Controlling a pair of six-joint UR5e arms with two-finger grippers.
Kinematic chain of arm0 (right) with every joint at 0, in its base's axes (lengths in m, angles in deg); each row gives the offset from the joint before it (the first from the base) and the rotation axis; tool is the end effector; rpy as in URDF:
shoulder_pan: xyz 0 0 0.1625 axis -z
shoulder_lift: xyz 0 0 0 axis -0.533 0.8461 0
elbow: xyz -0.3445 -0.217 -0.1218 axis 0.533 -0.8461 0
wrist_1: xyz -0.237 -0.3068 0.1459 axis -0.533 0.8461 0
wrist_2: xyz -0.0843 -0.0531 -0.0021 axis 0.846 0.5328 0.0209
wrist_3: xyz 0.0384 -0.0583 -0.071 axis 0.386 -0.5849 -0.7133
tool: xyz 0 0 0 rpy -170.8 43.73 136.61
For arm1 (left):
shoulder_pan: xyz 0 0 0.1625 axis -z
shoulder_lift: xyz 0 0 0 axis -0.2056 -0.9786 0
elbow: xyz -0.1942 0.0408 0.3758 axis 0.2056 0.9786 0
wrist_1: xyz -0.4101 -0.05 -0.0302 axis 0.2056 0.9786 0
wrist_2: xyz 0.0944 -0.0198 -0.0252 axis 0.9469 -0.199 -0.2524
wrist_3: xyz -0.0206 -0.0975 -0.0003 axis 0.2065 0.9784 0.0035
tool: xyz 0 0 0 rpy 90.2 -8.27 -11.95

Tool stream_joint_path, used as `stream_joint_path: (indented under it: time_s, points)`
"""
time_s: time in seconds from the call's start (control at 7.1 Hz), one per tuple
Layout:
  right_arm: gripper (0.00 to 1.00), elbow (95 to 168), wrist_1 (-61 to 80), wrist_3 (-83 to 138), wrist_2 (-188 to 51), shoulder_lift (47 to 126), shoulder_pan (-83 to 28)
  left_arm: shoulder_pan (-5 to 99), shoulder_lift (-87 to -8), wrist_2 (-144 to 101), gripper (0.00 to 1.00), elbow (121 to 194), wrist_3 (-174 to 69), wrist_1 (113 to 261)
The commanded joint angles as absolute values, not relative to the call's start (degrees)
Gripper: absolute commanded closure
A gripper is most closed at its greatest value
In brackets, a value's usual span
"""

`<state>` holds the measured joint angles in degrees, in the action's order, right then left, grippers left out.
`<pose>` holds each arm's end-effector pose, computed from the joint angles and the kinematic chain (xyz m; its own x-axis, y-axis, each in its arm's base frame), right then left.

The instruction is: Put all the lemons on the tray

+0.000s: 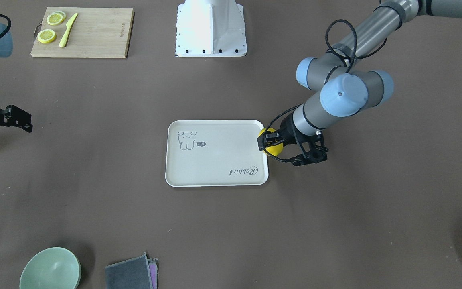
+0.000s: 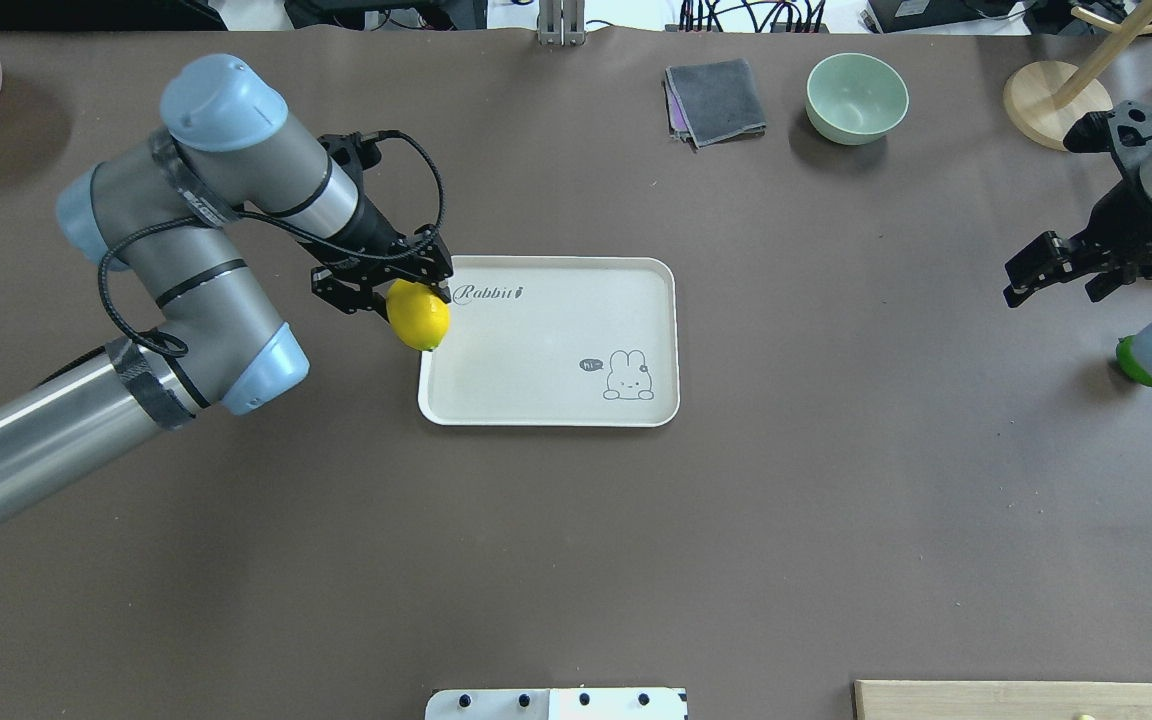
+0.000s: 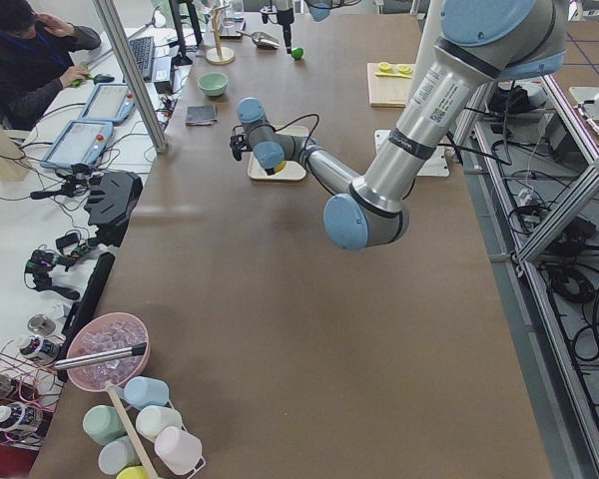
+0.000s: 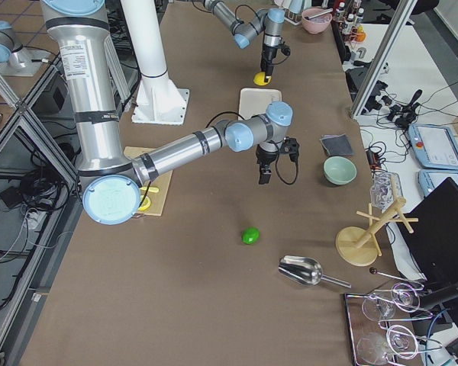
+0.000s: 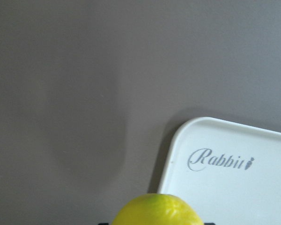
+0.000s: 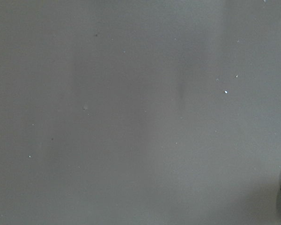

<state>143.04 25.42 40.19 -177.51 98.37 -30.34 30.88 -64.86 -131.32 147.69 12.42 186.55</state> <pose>-0.1907 -0.5117 0.4653 0.6920 -0.0782 0.7176 0.1105 0.9939 0.0018 0.4837 -0.5392 0.2809 0.4495 -0.2291 -0.8634 0.0411 0.9708 -0.2362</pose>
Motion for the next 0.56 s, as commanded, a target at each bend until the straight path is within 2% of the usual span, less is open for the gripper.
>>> stream_joint_path:
  time_s: [0.0, 0.14, 0.28, 0.42]
  points:
    - [0.00, 143.27, 25.41, 41.60, -177.53, 98.22, -30.28, 27.61, -65.71, -130.20, 0.72, 148.32, 14.19, 186.62]
    - [0.00, 143.18, 25.41, 41.60, -177.53, 97.87, -30.11, 27.51, -65.63, -130.20, 0.40, 148.33, 13.93, 186.80]
    - [0.00, 143.09, 25.41, 41.60, -177.53, 97.61, -30.11, 27.51, -65.54, -130.20, 0.02, 148.41, 13.84, 186.54]
    - [0.00, 142.92, 25.41, 41.60, -177.53, 97.52, -29.93, 27.60, -65.10, -130.20, 0.02, 149.28, 13.75, 186.53]
